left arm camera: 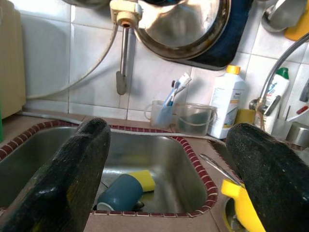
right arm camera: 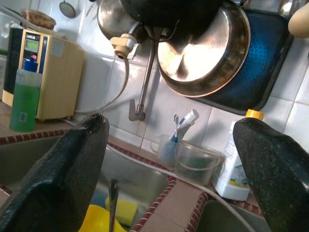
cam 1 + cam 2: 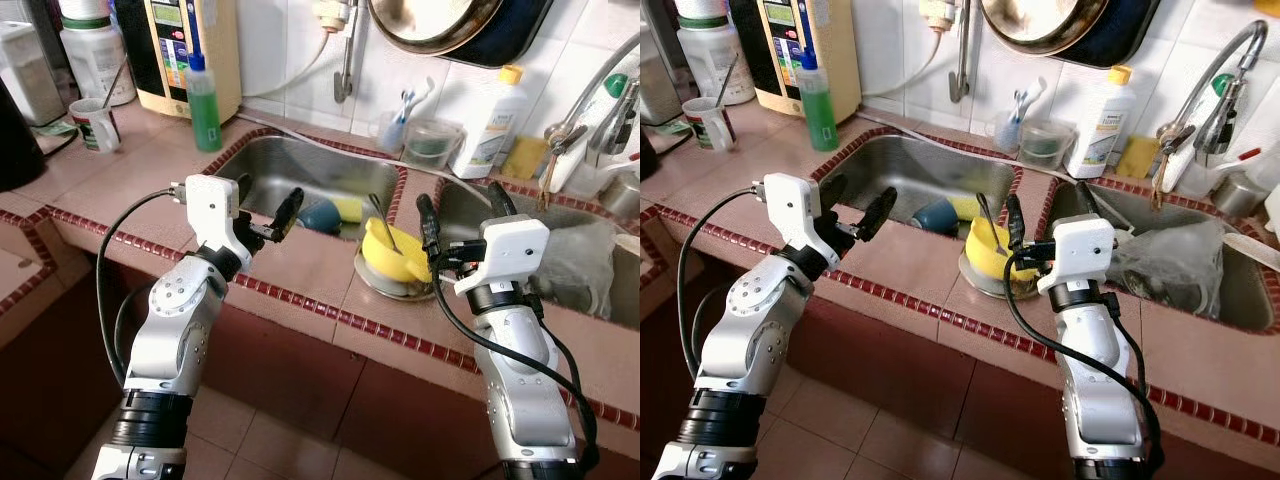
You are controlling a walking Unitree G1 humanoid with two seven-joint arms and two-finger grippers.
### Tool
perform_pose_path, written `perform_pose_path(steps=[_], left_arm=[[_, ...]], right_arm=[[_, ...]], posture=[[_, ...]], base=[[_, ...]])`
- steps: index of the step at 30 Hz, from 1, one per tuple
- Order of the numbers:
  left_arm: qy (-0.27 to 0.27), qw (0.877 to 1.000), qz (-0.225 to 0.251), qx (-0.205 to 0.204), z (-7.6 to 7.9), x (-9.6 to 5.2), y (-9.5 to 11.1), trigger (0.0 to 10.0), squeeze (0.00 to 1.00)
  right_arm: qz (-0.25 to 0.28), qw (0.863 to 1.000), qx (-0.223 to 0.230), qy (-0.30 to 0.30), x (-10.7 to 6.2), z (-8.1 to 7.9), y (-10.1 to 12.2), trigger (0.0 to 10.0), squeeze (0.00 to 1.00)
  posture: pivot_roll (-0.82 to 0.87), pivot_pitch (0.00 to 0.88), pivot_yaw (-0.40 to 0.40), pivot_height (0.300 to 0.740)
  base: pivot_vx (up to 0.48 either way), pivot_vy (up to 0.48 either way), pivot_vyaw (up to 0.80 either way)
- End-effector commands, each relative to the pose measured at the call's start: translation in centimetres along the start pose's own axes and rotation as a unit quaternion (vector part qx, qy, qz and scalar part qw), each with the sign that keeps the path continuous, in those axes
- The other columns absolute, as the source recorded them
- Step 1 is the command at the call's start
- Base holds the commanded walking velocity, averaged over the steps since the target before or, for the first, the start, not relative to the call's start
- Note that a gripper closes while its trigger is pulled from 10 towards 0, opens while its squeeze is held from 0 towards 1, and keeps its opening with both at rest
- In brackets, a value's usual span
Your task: Kitchen organization
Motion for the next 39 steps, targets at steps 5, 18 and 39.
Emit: perform_pose_path(steps=[5, 18, 39], left_arm=[[-0.007, 1.000, 0.001, -0.002, 0.49, 0.15, 0.01, 10.0, 0.00], [-0.008, 1.000, 0.010, -0.005, 0.58, 0.16, 0.29, 10.0, 0.00], [-0.010, 1.000, 0.010, -0.002, 0.54, 0.37, 0.43, 10.0, 0.00]], right_arm=[[0.007, 1.000, -0.002, 0.001, 0.06, 0.14, 0.40, 10.0, 0.00], [0.004, 1.000, -0.006, 0.002, -0.02, 0.21, 0.30, 10.0, 0.00], [0.004, 1.000, -0.007, 0.002, 0.14, 0.27, 0.29, 10.0, 0.00]], posture=[[0.02, 0.000, -0.065, 0.740], [0.02, 0.000, -0.065, 0.740], [0.02, 0.000, -0.065, 0.740]], base=[[0.302, 0.000, 0.00], [0.147, 0.000, 0.00], [0.130, 0.000, 0.00]])
Point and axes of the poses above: a point about 5 cm out from each wrist's last joint towards the gripper, its own x axis pointing out of the wrist towards the gripper, its own y axis along the axis of the wrist's last joint, z = x × y, the point moved 2 cm from there along x, pointing out of the wrist towards the gripper, and after that the axes turned 5 degrees about x, right-handed, at the moved point
